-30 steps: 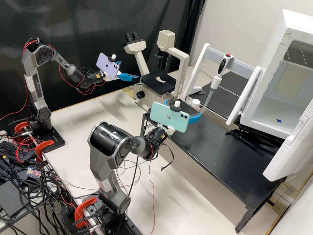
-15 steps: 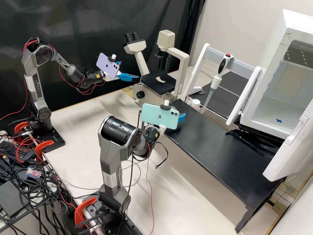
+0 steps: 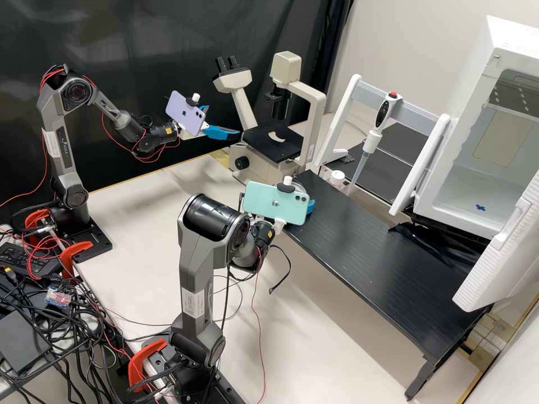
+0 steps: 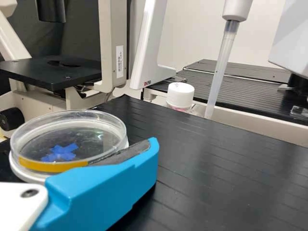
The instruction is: Move the petri dish to the incubator
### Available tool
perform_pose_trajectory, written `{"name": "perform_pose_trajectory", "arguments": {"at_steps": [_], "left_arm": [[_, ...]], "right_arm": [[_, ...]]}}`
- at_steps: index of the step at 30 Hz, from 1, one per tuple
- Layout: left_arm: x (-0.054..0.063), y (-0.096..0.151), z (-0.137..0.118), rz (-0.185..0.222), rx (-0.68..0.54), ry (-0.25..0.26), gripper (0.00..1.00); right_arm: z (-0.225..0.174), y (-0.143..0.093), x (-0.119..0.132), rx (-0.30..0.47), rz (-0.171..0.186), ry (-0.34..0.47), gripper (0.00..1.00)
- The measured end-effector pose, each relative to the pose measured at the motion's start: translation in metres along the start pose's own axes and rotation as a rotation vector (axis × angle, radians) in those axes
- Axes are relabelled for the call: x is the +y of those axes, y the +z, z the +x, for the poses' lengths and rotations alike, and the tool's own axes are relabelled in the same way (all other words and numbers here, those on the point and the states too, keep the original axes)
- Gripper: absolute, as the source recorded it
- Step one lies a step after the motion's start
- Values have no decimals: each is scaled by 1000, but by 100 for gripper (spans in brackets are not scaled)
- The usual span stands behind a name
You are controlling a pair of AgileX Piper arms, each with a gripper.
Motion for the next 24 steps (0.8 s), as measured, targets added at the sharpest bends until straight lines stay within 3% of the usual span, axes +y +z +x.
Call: {"name": "perform_pose_trajectory", "arguments": {"at_steps": [24], "left_arm": [[0,0,0,0,0,0,100]], "right_arm": [[5,2,4,-4,8,-5,0]]}}
